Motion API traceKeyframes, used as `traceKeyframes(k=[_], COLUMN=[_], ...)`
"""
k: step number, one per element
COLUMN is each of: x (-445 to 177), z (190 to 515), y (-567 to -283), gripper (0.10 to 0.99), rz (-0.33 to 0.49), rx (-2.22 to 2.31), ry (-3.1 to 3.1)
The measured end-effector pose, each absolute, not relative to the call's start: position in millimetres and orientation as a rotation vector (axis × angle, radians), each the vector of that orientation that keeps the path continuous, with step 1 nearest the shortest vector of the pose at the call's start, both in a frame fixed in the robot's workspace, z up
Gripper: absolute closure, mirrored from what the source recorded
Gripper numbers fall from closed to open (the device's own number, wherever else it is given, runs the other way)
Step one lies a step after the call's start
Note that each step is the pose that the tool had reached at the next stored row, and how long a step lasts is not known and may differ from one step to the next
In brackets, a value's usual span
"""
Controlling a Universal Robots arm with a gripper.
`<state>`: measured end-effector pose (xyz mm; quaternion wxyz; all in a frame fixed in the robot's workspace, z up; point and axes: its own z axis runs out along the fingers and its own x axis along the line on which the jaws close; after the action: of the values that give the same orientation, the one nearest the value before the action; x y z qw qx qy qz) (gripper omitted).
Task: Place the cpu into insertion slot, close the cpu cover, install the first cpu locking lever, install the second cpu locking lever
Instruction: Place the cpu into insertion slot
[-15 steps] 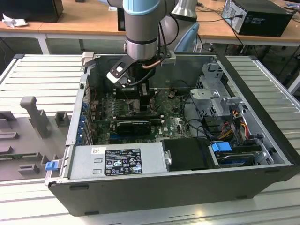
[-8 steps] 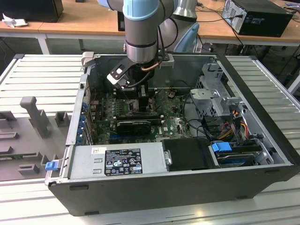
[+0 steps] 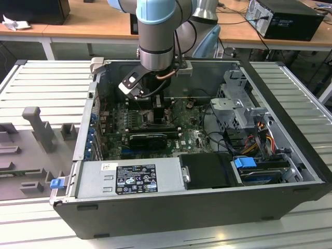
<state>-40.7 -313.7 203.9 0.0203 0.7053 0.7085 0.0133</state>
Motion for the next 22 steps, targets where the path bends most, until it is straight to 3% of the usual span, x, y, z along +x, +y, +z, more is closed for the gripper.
traceKeyframes(k=[11,13,14,22], x=[-40.6,-40.5,-40.3,-38.5], z=[200.9,200.9,201.0,206.4], y=[-313.4,-313.4,-313.4,-312.0], gripper=[0.561,0.549,0.486,0.486], rz=[0.041,0.041,0.041,0.041], rx=[2.188,2.187,2.187,2.187], ry=[2.197,2.197,2.197,2.197])
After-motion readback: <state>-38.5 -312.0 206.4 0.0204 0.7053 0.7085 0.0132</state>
